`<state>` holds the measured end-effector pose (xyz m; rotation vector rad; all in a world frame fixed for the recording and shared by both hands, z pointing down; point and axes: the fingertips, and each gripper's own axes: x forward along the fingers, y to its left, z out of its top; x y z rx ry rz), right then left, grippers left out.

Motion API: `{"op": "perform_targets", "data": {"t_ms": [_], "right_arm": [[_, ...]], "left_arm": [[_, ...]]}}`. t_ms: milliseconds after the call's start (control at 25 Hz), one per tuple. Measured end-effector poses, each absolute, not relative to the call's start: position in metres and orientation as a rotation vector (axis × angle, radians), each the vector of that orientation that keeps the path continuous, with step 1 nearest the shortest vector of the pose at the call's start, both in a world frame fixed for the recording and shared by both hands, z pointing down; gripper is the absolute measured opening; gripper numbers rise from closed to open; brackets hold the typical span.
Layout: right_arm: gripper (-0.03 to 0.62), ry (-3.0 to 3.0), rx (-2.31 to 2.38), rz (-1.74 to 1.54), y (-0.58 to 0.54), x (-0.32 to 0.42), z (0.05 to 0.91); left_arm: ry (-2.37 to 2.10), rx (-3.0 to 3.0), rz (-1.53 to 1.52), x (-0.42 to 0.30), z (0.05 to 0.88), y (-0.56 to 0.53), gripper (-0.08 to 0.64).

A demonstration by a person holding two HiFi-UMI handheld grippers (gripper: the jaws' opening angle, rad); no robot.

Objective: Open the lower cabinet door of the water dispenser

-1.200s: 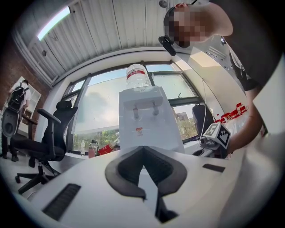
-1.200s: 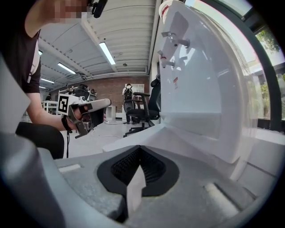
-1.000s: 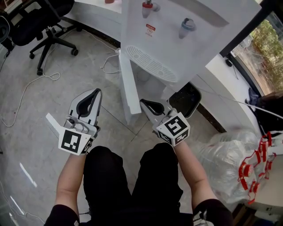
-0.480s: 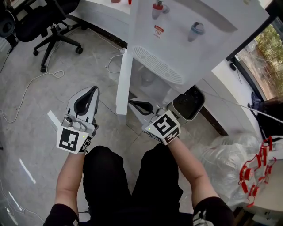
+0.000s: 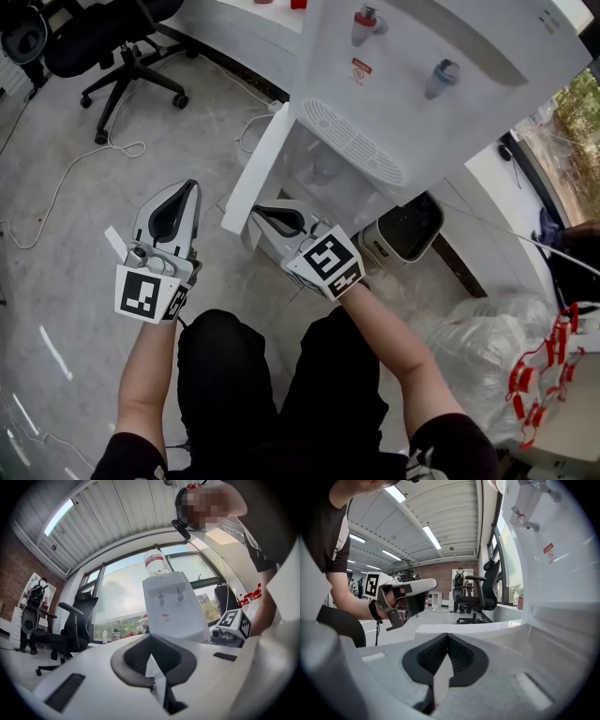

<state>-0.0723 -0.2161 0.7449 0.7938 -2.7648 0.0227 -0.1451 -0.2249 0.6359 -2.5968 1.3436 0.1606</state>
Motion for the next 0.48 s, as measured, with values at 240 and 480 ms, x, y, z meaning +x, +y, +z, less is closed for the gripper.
{"op": "perform_targets", "data": {"t_ms": [240,480], "right_arm": [[0.005,-2.775,0.76,-0.011,-0.226,-0.1,0.742],[0.005,-2.771,0.755,-0.024,-0.237,-0.119,0.741]], "left_arm": [[1.383,-2.577,0.152,-0.166,0.636,-0.225,0.006],[1.407,-2.558,0.151,-0.18,0.634,-0.228,0.006]]}}
